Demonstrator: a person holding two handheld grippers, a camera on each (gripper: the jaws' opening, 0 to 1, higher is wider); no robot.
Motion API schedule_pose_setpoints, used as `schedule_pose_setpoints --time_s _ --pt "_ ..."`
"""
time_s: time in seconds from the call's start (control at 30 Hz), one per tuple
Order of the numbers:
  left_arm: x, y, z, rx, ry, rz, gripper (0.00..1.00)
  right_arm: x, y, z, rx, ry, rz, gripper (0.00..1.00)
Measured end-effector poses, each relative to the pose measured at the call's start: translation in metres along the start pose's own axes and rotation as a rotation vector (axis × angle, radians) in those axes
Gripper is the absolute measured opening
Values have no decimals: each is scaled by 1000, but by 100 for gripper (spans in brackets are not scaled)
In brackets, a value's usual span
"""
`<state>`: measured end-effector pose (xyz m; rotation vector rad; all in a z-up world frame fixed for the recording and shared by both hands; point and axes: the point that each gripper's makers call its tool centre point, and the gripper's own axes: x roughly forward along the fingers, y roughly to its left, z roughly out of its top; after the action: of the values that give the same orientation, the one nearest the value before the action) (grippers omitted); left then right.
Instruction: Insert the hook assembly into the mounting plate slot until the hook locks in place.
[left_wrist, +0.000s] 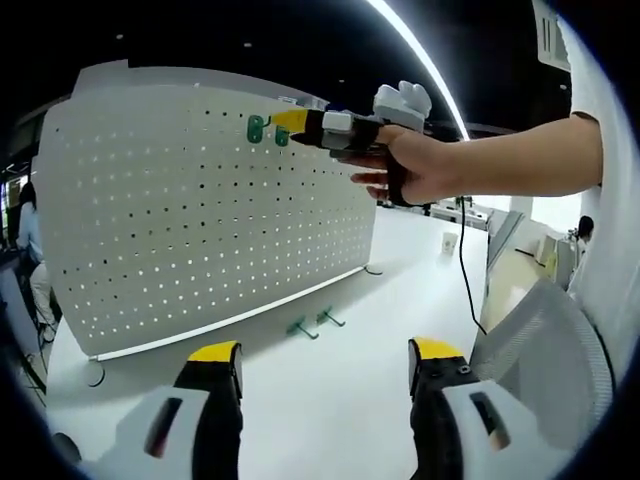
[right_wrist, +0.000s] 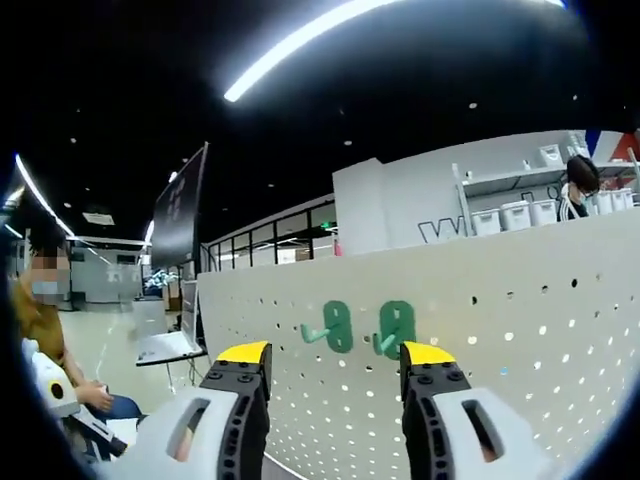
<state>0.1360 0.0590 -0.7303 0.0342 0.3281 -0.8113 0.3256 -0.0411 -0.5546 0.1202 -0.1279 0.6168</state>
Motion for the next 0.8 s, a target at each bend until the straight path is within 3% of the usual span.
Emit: schedule_pose_setpoints --time_s 0.37,0.6,0.8 --pt "1 0 1 4 0 -2 70 -8 -1 -3 -19 18 10 51" --pt "-2 7 2 5 -3 2 70 -32 1 -7 -28 35 93 53" --pt "0 5 0 9 4 -4 70 -37 3 -6 2 26 112 56"
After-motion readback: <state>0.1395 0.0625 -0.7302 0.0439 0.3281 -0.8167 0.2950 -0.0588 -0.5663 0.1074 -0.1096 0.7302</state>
